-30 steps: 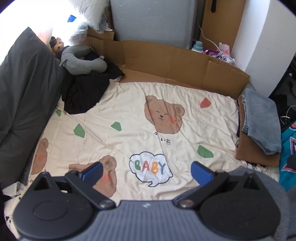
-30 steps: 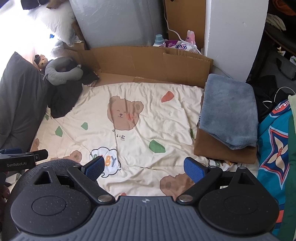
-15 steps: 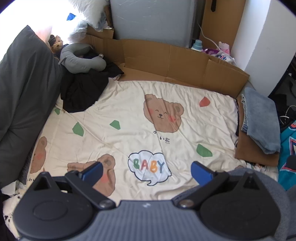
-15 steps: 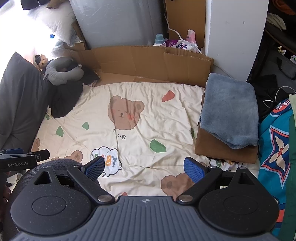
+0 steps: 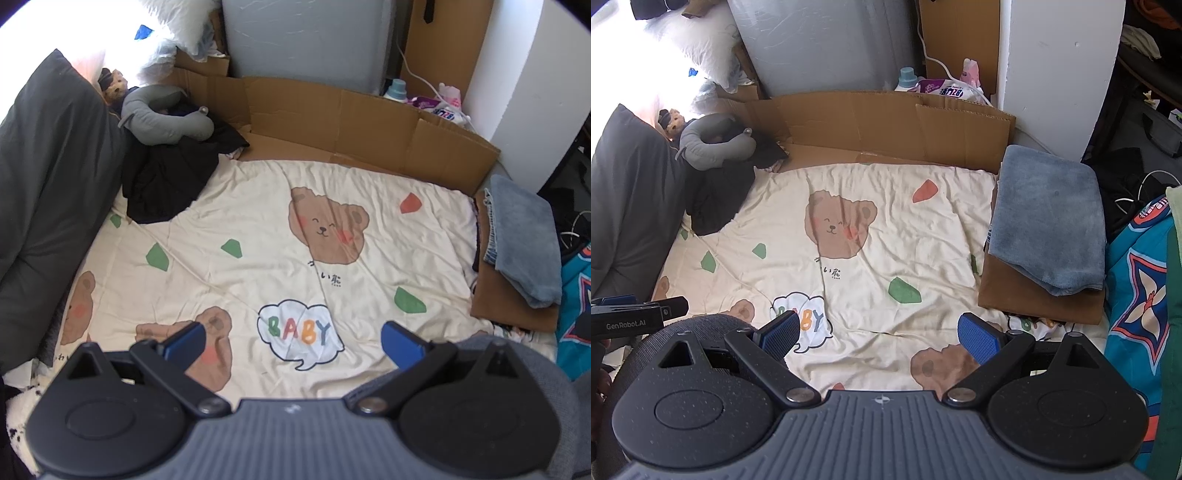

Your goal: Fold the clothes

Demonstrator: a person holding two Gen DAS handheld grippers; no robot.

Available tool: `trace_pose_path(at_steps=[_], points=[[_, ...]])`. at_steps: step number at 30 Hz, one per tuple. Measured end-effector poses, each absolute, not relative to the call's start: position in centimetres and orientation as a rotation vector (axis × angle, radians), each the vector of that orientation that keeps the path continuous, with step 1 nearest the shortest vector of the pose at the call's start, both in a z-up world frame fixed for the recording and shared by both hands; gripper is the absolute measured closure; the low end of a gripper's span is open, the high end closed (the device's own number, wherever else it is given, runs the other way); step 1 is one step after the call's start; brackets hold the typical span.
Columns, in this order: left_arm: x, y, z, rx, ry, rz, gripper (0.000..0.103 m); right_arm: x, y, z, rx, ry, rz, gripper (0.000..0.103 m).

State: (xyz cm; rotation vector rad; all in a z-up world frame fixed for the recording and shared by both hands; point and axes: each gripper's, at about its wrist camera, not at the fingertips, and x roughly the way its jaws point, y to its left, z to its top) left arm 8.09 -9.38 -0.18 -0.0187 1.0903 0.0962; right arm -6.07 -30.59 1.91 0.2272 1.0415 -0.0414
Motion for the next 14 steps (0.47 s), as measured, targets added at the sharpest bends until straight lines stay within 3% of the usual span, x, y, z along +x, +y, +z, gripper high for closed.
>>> trace_pose_path(at_steps=[14], points=[[8.25,-8.89,-0.3,-0.035,1.097,0.102,0.001,-6.41,-30.38,2.05,0.226,1.031,-0.051,0.007]])
